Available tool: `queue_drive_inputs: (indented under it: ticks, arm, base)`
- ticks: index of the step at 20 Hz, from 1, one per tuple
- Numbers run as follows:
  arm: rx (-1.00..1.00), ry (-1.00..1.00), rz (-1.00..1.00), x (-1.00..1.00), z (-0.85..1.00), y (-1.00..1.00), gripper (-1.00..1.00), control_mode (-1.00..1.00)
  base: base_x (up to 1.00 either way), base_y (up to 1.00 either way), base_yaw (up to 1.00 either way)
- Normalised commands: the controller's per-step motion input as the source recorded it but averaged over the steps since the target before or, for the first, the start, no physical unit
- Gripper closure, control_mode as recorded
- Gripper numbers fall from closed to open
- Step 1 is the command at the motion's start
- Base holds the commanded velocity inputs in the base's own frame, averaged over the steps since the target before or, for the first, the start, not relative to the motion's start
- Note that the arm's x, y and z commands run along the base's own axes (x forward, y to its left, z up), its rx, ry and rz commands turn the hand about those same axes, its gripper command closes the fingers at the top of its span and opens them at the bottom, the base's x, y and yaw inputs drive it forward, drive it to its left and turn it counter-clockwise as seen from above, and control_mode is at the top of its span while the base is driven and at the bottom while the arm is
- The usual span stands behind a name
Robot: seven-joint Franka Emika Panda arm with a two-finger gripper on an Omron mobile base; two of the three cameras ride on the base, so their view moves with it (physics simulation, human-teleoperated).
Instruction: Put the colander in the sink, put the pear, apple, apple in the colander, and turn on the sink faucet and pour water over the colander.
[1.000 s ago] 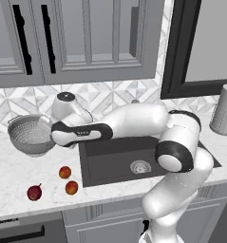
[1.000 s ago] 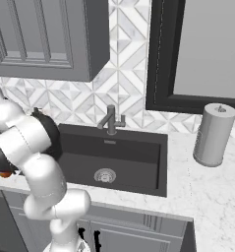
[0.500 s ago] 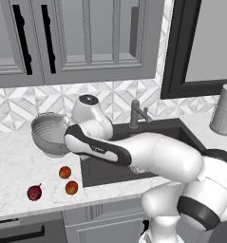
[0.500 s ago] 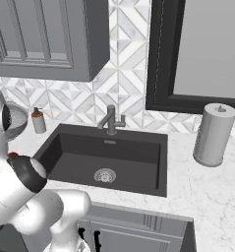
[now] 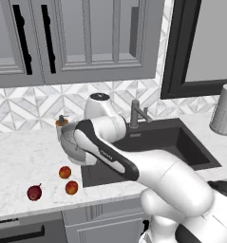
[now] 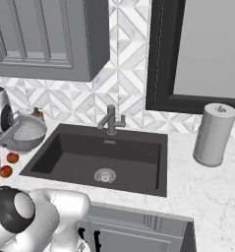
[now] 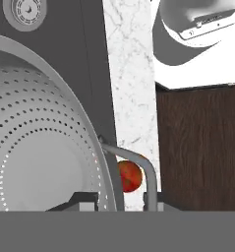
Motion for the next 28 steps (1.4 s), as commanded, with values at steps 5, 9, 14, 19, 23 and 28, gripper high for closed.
queue_drive_inputs:
  ticks: [5,9,14,19,23,28]
  arm:
    - [-0.05,0.27,-0.80,0.04,-0.01,-0.47,1.00,-1.00]
    - [-0.22,0.00,-0.68,0.36,-0.12,-0.23,1.00,-1.00]
    - [-0.31,0.00,-0.67,0.44,-0.16,0.08,1.00,-1.00]
    - [-0.12,0.22,-0.63,0.32,-0.03,0.19,1.00,-1.00]
    - [-0.07,0.24,-0.60,0.20,-0.13,0.01,1.00,-1.00]
    - [-0.23,0.02,-0.55,0.18,-0.36,0.15,1.00,-1.00]
  base:
    - [0.00,0.00,0.00]
    - [0.00,0.00,0.00]
    - [0.00,0.00,0.00]
    - [0.00,0.00,0.00]
    - [0.00,0.00,0.00]
    - [0.00,0.00,0.00]
